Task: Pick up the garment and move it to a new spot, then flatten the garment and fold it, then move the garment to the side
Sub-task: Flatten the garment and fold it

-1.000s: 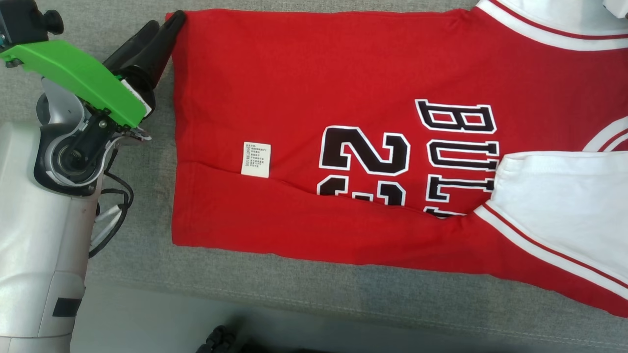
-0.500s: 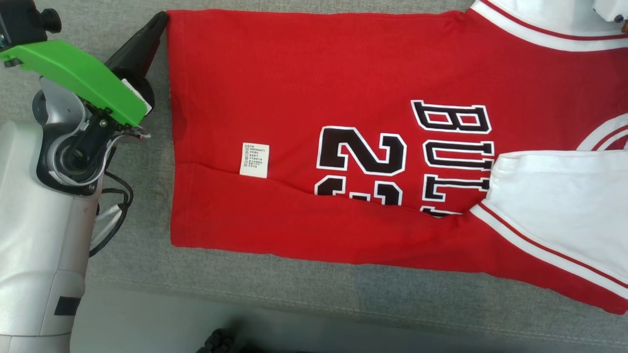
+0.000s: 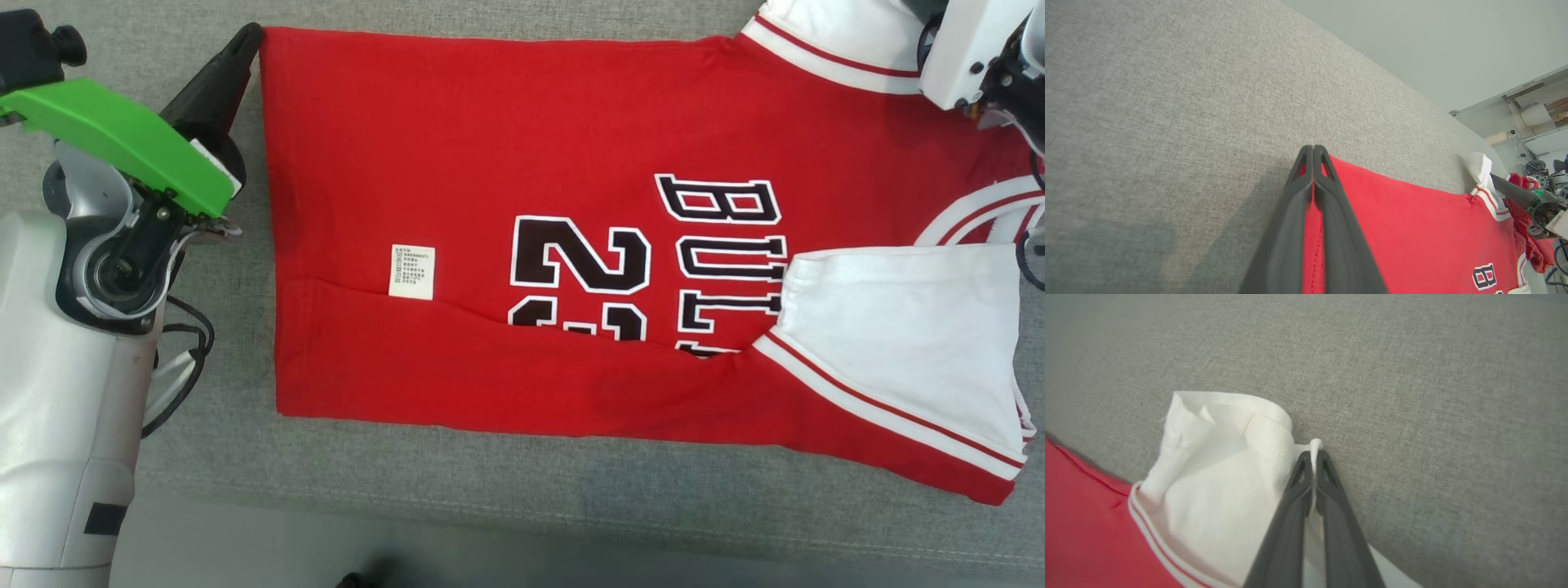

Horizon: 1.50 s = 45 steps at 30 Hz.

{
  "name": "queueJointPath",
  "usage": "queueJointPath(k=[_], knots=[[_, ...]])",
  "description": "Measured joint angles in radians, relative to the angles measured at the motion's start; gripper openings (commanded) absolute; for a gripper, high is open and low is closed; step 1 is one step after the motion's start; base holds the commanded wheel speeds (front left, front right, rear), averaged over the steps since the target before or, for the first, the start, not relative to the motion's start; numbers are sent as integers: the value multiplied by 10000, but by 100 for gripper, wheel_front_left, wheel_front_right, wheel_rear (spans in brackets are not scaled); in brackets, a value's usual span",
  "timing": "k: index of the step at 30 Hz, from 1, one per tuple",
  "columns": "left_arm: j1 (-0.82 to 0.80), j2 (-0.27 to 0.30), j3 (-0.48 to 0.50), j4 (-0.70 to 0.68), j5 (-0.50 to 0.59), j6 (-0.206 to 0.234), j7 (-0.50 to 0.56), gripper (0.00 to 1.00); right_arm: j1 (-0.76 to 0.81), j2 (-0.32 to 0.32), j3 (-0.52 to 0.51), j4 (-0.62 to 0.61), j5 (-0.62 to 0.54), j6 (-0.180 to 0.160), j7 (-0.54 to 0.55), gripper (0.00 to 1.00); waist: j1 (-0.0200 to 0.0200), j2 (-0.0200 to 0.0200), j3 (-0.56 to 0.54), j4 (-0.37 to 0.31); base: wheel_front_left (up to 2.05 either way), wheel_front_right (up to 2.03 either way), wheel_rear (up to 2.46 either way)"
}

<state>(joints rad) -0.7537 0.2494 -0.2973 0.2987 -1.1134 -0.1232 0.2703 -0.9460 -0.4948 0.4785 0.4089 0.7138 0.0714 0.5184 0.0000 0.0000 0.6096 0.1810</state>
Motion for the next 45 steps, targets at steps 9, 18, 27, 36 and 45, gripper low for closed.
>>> queueJointPath(k=[9,18,27,36,45], knots=[[835,355,77,184,-13,-2,-385,0,651,132,123,-729,259,232,-397,0,0,0,-549,-251,0,0,0],[1420,479,138,203,-144,-10,-610,0,1474,-316,-15,-1064,447,251,-485,0,0,0,-1216,-541,0,0,0],[1546,568,138,31,-443,-10,-612,0,1597,-483,-341,-1733,696,228,-568,0,0,0,-1476,-726,0,0,0],[1781,669,178,-59,-508,-10,-838,0,2210,-575,-510,-2130,880,146,-734,0,0,0,-1584,-774,0,0,0],[2328,828,332,-46,-640,-12,-1007,0,2901,-552,-763,-2654,1174,35,-989,0,0,0,-1949,-889,0,0,0]])
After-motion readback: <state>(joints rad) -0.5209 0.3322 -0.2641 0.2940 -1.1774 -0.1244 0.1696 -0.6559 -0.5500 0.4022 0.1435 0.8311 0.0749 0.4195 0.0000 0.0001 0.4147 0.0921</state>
